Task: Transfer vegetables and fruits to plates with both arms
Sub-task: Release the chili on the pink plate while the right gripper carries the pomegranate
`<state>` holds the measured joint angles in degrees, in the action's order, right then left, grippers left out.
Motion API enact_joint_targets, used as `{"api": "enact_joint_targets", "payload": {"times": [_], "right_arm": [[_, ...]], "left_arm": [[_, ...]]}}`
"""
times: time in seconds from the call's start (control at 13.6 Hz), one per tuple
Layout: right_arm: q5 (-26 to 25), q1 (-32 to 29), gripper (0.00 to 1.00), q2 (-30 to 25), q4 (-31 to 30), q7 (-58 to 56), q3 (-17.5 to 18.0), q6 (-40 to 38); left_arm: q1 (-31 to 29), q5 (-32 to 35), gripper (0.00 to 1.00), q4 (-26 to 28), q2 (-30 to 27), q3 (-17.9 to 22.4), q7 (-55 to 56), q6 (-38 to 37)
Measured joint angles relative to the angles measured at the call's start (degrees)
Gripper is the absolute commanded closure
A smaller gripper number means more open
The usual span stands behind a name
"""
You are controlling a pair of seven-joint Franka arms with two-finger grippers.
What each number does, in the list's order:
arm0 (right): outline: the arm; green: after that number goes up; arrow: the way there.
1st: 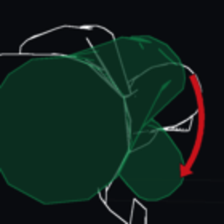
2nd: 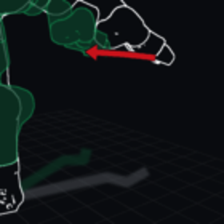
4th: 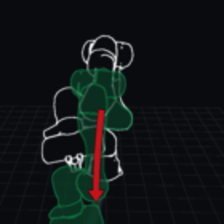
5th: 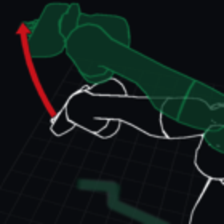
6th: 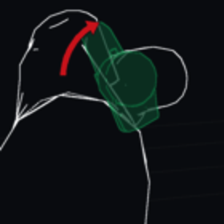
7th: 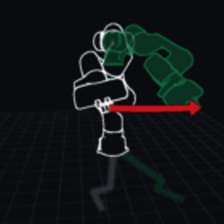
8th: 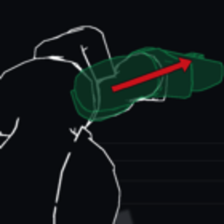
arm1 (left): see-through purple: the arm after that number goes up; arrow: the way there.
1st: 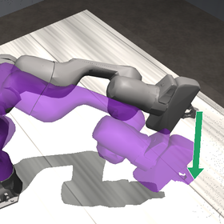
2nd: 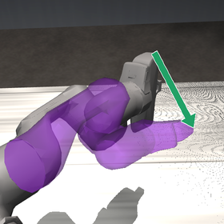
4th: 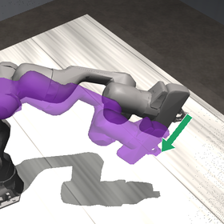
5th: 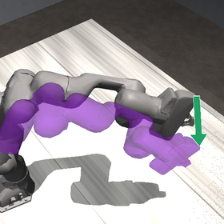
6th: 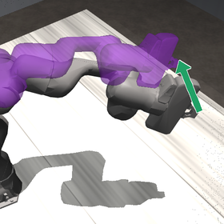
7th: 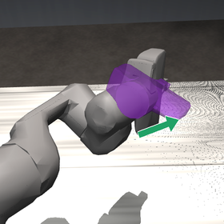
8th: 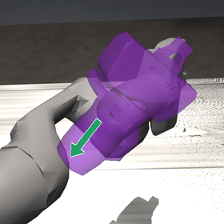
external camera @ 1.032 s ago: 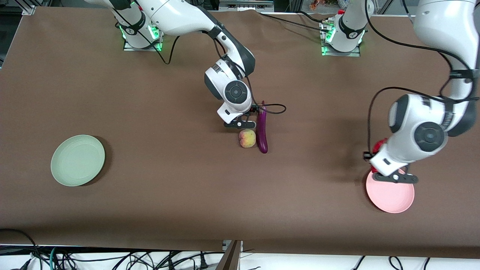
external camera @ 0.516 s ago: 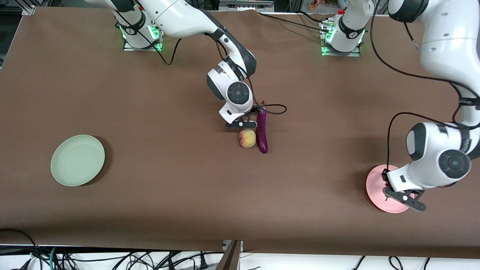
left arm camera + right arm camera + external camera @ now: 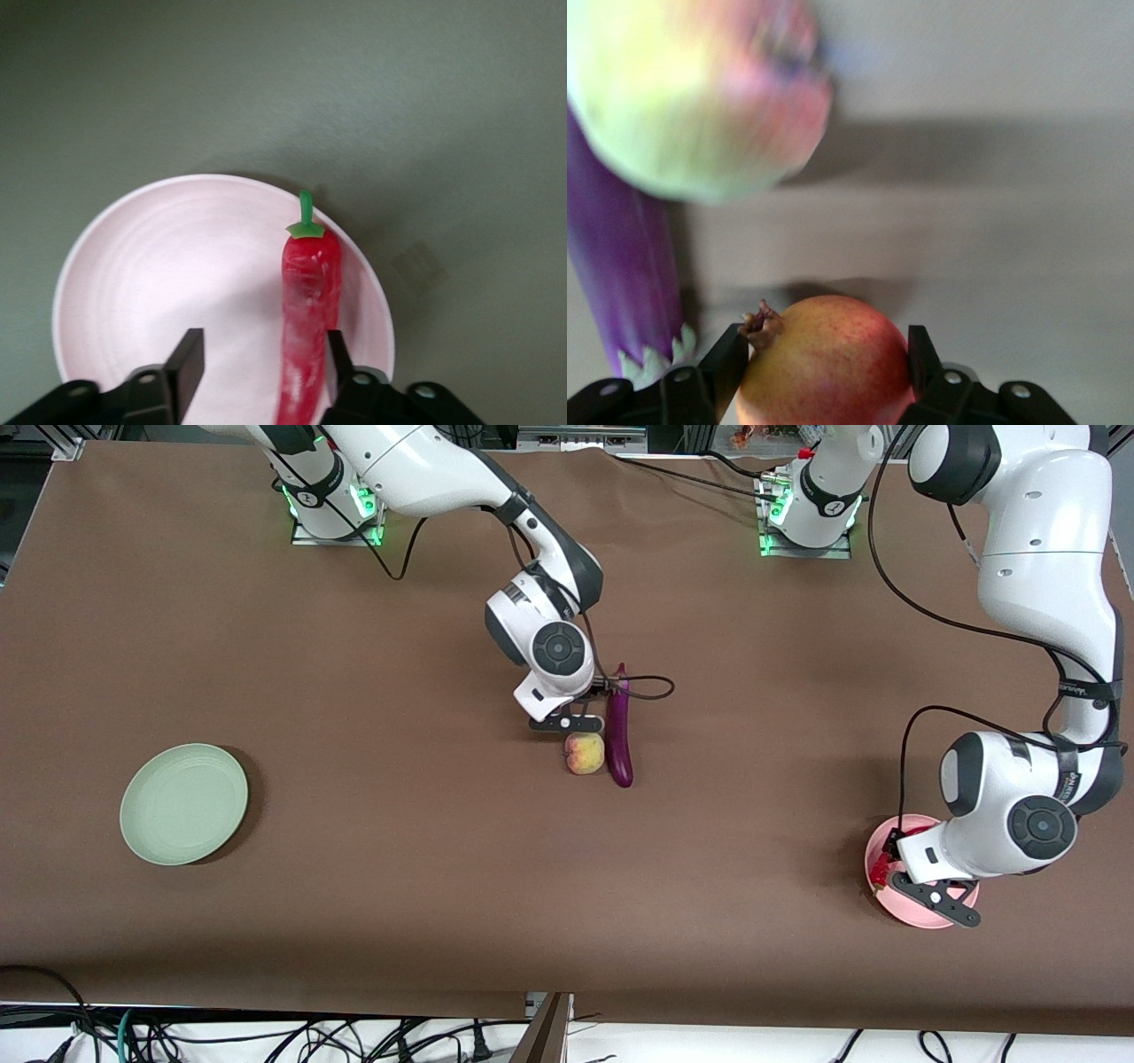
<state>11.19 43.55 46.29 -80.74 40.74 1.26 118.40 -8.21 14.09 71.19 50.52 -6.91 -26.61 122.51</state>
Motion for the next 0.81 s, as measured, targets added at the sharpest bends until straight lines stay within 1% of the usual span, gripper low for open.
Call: {"api": "enact_joint_targets", "payload": {"times": [0.15, 0.22, 0.44, 0.59, 0.66, 0.81], "right_arm": [[0.00, -5.65, 0.82, -2.46, 1.15, -6.53, -0.68, -6.76], [-0.02, -9.84, 0.82, -4.06, 1.59, -11.59, -0.89, -10.47], [-1.17, -25.35, 0.82, -7.63, 1.76, -32.75, -1.32, -18.83], [-4.85, -35.35, 0.82, -7.94, 1.69, -46.83, -1.34, -20.55], [-6.97, -39.79, 0.82, -7.83, 1.58, -53.04, -1.30, -20.65], [-10.63, -46.11, 0.82, -7.45, 1.30, -61.50, -1.23, -20.34]], "left_arm": [[-0.23, -0.23, 0.00, -0.88, -0.73, -0.31, -0.01, -0.99], [-0.23, -0.88, 0.00, -1.18, -1.61, -0.82, 0.06, -3.36], [0.17, -4.80, 0.00, -1.67, -6.27, -1.85, 0.21, -13.30], [0.24, -8.19, 0.00, -1.62, -9.34, -2.89, 1.86, -20.70], [0.25, -9.21, 0.00, -1.35, -10.61, -4.13, 4.30, -23.39], [0.26, -10.37, 0.00, 0.96, -12.99, -8.46, 12.31, -25.73]]}}
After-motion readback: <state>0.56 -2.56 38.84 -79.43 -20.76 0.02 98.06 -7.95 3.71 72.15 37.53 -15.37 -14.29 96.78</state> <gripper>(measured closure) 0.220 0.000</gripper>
